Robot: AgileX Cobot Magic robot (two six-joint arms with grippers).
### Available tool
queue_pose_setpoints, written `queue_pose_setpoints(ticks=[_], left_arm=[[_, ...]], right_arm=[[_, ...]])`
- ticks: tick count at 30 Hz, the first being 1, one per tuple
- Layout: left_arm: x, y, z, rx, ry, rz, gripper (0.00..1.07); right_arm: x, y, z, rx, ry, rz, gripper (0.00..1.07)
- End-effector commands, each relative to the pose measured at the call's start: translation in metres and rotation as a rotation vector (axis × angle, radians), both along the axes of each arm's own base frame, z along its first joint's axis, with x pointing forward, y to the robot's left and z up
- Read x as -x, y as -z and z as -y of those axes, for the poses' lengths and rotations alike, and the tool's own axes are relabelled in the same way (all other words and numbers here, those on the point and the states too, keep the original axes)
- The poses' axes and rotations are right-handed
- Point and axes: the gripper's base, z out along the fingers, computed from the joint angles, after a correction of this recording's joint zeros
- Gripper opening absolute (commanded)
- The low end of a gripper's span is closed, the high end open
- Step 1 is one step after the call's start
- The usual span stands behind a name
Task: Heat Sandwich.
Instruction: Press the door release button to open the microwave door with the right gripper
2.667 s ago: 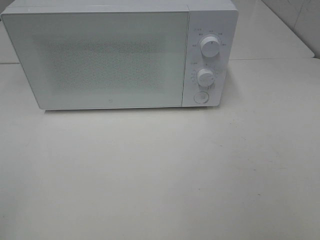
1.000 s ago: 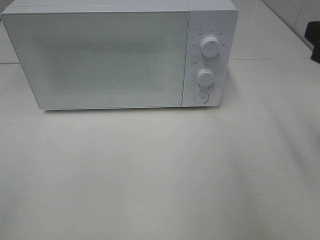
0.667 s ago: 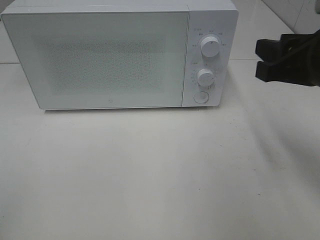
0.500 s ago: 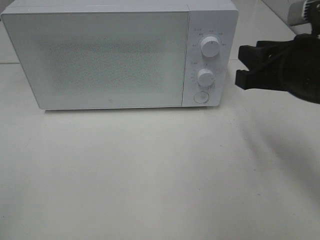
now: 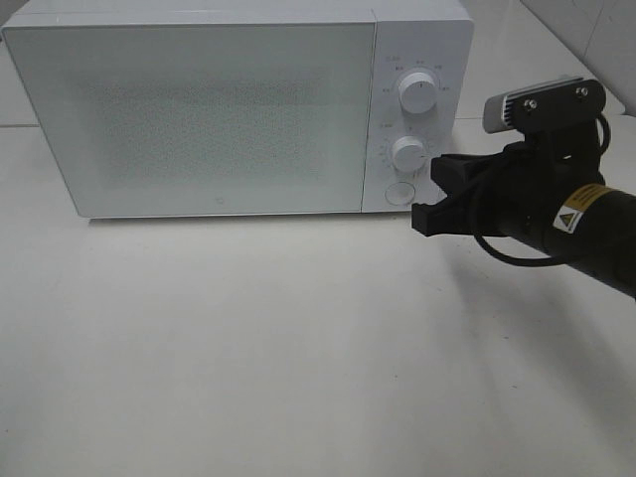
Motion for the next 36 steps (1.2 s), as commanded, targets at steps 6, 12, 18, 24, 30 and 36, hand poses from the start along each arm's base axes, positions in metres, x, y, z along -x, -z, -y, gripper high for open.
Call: queue_pose_setpoints(ticks=[6,12,18,24,30,36], left_arm=[[0.001,-0.002,0.000,-0.002,0.002,0.015,0.74],[0.001,-0.002,0.000,-0.002,0.002,0.015,0.74],[0.001,-0.002,0.000,-0.002,0.002,0.015,0.74],[0.001,-0.002,0.000,-0.002,0.002,0.015,0.74],[0.001,-0.002,0.000,-0.002,0.002,0.015,0.74],[0.001,-0.002,0.000,-0.002,0.002,0.015,0.74]], right_arm=[[-0.006,0.026,-0.004,-0.017,0.006,-0.020,0.00],[-0.011,0.050,-0.001,-0.064,0.073,-0.052,0.00],[-0.019,0.065,-0.002,-0.065,0.109,-0.072,0.00],[-0.030,0.067,-0.006,-0.072,0.113,-0.060,0.00],[-0.044,0.065,-0.012,-0.085,0.113,-0.037,0.00],[-0.050,0.072,-0.015,-0.079,0.115,-0.061,0.00]])
